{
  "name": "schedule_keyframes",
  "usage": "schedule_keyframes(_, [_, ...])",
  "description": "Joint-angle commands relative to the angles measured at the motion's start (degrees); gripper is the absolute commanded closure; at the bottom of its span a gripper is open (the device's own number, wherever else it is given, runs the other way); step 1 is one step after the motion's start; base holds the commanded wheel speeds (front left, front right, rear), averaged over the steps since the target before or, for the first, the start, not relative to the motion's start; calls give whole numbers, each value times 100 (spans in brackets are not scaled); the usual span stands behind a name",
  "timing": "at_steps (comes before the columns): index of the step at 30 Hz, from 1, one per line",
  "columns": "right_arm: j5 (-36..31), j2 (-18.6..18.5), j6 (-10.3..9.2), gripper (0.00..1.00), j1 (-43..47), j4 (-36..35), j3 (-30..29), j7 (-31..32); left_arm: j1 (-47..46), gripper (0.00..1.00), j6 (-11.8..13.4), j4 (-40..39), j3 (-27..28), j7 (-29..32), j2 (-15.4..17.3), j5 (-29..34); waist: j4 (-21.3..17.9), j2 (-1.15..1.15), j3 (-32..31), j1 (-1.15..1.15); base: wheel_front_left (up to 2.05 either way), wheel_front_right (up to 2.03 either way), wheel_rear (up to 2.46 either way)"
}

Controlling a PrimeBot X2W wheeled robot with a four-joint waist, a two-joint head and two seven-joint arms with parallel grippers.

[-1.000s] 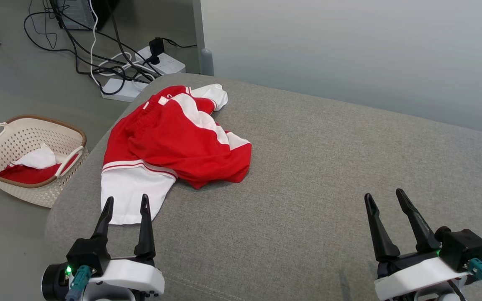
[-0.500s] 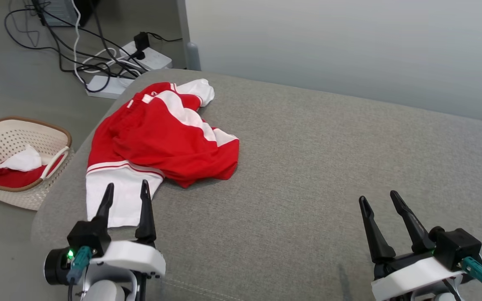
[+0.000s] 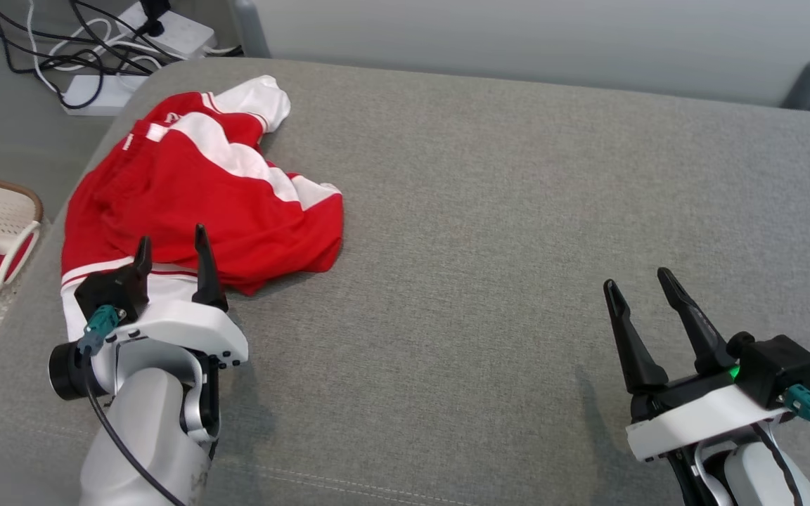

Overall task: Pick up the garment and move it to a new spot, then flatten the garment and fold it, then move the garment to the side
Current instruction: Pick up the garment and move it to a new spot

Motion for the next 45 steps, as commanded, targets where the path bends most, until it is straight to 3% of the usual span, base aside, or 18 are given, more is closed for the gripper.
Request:
schedule_keyframes(1, [47,-46,41,0,-208,-143,133,-77,-342,0,-30,35,206,-58,153,-34,-197,0,206,0,0,0,0])
schedule_keyframes(12, [365,-40,41,0,-441,-161,238,-77,-1431,0,-72,2146,336,277,535,-193,-654,0,449,0,0,0,0])
schedule_keyframes(25, [502,-84,41,0,-602,-183,386,-77,-1930,0,-110,3408,240,480,791,-215,-926,0,660,0,0,0,0])
schedule_keyframes(26, [512,-90,41,0,-609,-179,397,-77,-1948,41,-120,3448,229,460,802,-214,-937,0,664,0,0,0,0])
schedule_keyframes(27, [520,-96,41,0,-614,-172,408,-77,-1959,89,-137,3487,220,451,810,-217,-948,0,665,0,0,0,0])
schedule_keyframes(28, [530,-102,41,0,-618,-165,418,-77,-1963,100,-154,3522,214,443,814,-224,-956,0,660,0,0,0,0])
schedule_keyframes(34, [556,-125,41,0,-607,-112,443,-77,-1951,100,-212,3588,199,226,804,-260,-979,0,572,0,0,0,0])
schedule_keyframes(39, [553,-86,41,0,-565,-74,428,-77,-1842,100,-282,3197,306,-38,765,-339,-1002,0,391,0,0,0,0])
schedule_keyframes(45, [534,5,41,0,-444,-29,353,-77,-1343,100,-288,1838,279,-56,744,20,-1051,0,55,0,0,0,0])
